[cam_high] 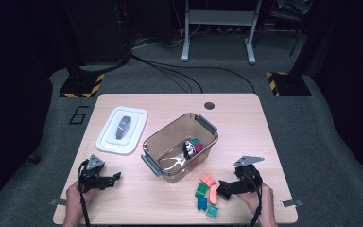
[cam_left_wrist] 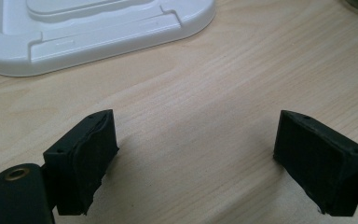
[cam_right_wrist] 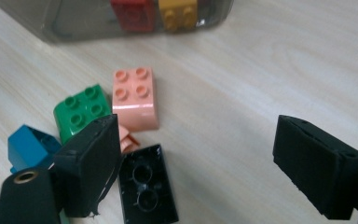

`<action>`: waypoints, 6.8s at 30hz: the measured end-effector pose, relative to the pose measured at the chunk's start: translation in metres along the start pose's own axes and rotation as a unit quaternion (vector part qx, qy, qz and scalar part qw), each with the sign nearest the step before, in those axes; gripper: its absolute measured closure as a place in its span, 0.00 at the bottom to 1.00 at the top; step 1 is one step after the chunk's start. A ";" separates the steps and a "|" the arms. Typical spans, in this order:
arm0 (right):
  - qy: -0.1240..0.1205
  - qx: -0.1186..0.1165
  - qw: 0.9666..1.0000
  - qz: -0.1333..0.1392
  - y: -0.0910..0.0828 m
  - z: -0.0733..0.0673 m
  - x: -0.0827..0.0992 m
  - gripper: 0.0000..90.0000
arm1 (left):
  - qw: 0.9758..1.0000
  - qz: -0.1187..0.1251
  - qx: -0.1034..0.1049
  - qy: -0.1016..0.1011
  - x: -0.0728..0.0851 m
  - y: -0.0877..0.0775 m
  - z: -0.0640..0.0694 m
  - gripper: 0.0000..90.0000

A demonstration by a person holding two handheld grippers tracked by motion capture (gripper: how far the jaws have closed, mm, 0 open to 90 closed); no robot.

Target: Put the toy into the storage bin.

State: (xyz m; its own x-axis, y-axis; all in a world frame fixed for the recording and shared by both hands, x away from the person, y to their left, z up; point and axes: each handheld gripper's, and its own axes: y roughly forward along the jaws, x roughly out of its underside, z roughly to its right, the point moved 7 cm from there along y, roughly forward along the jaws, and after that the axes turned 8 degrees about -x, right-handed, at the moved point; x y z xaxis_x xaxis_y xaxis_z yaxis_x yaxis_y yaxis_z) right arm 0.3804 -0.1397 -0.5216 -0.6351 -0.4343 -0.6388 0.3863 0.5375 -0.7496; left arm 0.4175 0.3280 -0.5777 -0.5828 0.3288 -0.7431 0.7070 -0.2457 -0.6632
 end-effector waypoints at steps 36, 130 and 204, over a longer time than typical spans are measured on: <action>0.041 -0.029 0.997 -0.058 0.012 -0.017 0.012 0.58 | 1.000 0.000 0.000 -0.002 0.000 0.000 0.000 0.14; 0.017 0.070 0.992 0.102 -0.036 0.050 -0.149 0.65 | 1.000 -0.001 0.000 0.001 0.000 0.000 0.000 0.14; 0.034 -0.023 0.999 0.019 0.027 -0.031 -0.004 0.19 | 1.000 0.000 0.000 0.000 0.000 0.000 0.000 0.14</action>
State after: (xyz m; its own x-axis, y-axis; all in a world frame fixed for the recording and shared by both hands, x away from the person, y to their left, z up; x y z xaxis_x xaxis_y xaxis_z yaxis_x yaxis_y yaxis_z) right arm 0.3728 -0.1013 -0.5336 -0.6647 -0.3637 -0.6526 0.3809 0.5865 -0.7148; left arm 0.4175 0.3280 -0.5777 -0.5828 0.3293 -0.7429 0.7069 -0.2456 -0.6634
